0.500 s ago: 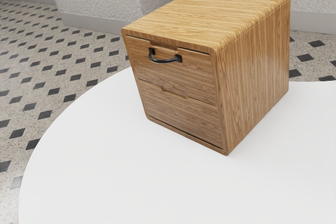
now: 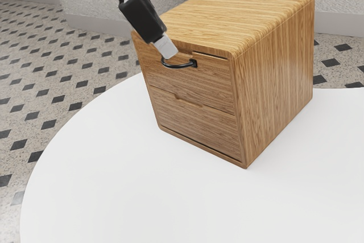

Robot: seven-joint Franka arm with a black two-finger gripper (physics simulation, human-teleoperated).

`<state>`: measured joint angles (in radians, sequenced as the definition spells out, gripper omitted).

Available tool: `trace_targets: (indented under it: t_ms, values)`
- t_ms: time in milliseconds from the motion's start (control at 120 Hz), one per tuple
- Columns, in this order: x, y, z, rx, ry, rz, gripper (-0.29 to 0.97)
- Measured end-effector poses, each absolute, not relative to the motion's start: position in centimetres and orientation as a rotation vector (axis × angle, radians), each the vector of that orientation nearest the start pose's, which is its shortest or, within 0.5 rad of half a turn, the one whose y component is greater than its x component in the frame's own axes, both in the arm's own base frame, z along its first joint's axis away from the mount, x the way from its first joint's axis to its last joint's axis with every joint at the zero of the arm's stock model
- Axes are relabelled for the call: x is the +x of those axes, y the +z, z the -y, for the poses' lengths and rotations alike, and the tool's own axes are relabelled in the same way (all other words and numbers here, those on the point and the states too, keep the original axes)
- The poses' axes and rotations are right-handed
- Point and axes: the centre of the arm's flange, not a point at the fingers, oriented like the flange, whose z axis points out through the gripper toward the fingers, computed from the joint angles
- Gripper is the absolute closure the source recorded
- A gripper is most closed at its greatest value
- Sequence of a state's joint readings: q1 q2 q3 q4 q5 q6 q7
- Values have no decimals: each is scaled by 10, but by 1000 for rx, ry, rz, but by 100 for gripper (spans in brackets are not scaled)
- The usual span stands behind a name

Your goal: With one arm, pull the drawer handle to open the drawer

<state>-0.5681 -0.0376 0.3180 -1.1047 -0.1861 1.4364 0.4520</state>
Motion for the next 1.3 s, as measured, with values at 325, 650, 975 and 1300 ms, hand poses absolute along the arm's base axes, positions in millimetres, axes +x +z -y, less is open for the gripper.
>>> trace_targets:
  t_ms: [325,650,975,1300]
  values:
    - [534,792,-74,-2768,-570,-1110,2]
    - [511,744,-37,-2288,-591,-1500,2]
    - [560,701,-16,-2039,-418,-1707,2]
    - [586,663,-21,-1960,-306,-1812,2]
